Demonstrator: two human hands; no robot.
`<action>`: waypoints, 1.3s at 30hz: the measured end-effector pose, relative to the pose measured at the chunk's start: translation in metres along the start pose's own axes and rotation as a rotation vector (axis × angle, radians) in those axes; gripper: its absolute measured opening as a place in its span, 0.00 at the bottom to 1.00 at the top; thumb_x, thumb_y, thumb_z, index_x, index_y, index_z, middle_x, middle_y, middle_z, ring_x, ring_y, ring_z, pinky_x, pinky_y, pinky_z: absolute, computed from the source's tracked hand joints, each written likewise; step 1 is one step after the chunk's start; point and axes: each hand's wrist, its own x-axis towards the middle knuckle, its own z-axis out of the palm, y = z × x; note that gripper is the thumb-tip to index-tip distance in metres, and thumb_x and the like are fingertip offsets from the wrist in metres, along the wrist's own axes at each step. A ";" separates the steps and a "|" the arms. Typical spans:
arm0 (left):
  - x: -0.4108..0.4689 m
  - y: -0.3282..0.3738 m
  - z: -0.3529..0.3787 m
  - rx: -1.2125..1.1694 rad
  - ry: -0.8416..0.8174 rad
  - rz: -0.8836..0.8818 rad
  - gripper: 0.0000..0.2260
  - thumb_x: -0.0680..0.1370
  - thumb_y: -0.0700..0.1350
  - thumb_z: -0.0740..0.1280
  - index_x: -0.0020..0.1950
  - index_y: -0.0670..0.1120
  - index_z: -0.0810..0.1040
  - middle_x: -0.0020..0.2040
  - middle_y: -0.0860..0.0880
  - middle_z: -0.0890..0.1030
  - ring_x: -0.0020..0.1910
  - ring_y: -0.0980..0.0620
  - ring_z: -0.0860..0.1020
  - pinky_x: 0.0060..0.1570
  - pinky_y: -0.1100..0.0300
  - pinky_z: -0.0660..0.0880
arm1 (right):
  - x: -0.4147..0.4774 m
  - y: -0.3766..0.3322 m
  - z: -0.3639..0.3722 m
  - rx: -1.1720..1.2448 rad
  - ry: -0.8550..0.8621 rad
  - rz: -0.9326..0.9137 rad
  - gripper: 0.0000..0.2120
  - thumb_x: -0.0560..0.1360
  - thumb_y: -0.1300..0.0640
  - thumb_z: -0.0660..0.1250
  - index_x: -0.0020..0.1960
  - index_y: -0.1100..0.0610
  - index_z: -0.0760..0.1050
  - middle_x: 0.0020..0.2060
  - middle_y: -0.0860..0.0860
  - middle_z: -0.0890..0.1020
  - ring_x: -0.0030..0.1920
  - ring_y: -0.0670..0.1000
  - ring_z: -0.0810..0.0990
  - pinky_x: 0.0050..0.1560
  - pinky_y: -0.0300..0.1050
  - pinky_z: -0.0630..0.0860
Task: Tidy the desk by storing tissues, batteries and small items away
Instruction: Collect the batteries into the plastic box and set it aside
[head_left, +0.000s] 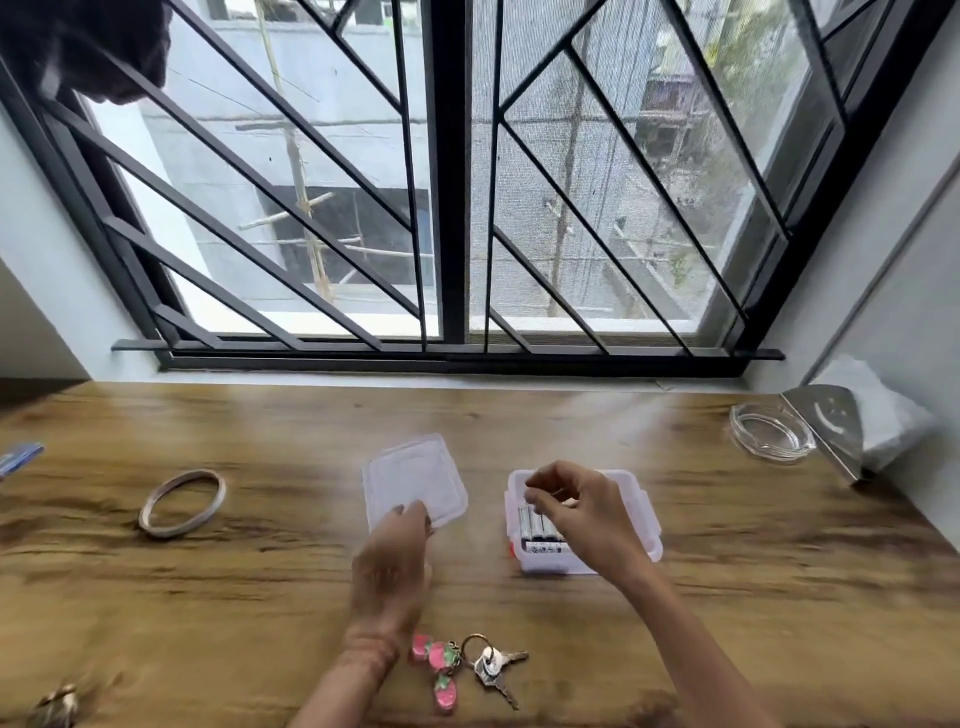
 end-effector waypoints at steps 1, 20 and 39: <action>0.004 0.001 -0.006 -0.019 0.030 -0.028 0.13 0.65 0.34 0.73 0.37 0.46 0.71 0.28 0.48 0.78 0.26 0.46 0.78 0.21 0.60 0.69 | 0.000 0.000 -0.001 0.012 0.013 0.000 0.01 0.71 0.61 0.70 0.42 0.57 0.79 0.34 0.48 0.82 0.35 0.41 0.78 0.40 0.41 0.78; 0.040 0.071 -0.040 -1.533 -0.154 -0.700 0.04 0.80 0.37 0.58 0.48 0.39 0.72 0.43 0.43 0.82 0.30 0.53 0.82 0.32 0.61 0.80 | 0.006 0.016 -0.056 0.299 0.330 0.159 0.08 0.72 0.61 0.70 0.51 0.57 0.80 0.44 0.49 0.83 0.48 0.48 0.81 0.54 0.42 0.76; 0.035 0.081 0.026 -0.493 -0.096 -0.468 0.12 0.77 0.47 0.63 0.45 0.40 0.81 0.47 0.40 0.83 0.48 0.41 0.78 0.40 0.59 0.66 | -0.008 0.072 -0.061 0.256 0.438 0.333 0.13 0.66 0.69 0.72 0.51 0.65 0.80 0.42 0.56 0.83 0.42 0.51 0.80 0.51 0.48 0.78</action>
